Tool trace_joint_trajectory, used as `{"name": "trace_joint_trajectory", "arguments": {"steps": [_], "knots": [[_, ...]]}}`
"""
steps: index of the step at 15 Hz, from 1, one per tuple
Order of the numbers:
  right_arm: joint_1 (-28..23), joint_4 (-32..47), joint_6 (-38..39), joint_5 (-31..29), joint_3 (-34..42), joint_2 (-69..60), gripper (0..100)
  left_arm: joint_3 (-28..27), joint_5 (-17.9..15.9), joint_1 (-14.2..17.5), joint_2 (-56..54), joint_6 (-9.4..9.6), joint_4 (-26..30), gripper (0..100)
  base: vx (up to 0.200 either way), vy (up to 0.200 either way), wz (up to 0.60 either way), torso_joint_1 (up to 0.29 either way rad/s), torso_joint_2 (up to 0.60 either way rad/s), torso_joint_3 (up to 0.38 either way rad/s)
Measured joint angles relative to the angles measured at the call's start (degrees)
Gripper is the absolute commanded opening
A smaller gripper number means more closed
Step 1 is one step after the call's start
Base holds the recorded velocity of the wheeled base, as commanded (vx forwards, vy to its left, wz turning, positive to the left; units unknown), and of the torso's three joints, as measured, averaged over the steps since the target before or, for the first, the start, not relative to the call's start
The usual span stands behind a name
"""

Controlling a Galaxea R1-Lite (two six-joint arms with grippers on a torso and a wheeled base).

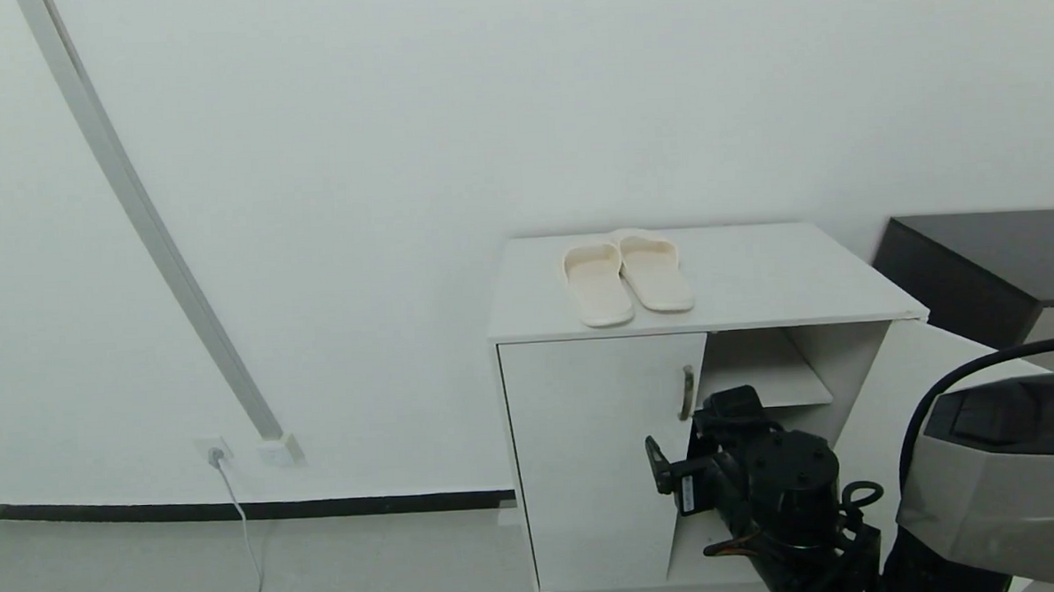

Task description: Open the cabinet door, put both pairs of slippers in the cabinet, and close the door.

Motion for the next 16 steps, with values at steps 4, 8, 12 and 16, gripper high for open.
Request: {"name": "trace_joint_trajectory", "arguments": {"steps": [4, 8, 12, 16], "knots": [[0.0, 0.1, 0.0, 0.1, 0.4, 0.2, 100, 0.0, 0.0, 0.0, 0.0, -0.02, 0.0, 0, 0.000, 0.000, 0.00, 0.259, -0.59, -0.323], [-0.4, -0.2, -0.9, 0.4, 0.7, 1.4, 100, 0.0, -0.1, 0.0, 0.0, -0.07, 0.0, 0, 0.000, 0.000, 0.00, 0.189, -0.41, -0.228], [-1.2, -6.0, -4.1, 1.1, 0.5, 2.7, 100, 0.0, -0.1, 0.0, 0.0, -0.07, 0.0, 0, 0.000, 0.000, 0.00, 0.173, -0.36, -0.197], [-2.2, 16.3, 0.0, 1.3, -7.3, -1.7, 100, 0.0, -0.1, 0.0, 0.0, -0.07, 0.0, 0, 0.000, 0.000, 0.00, 0.040, -0.09, -0.049]]}}
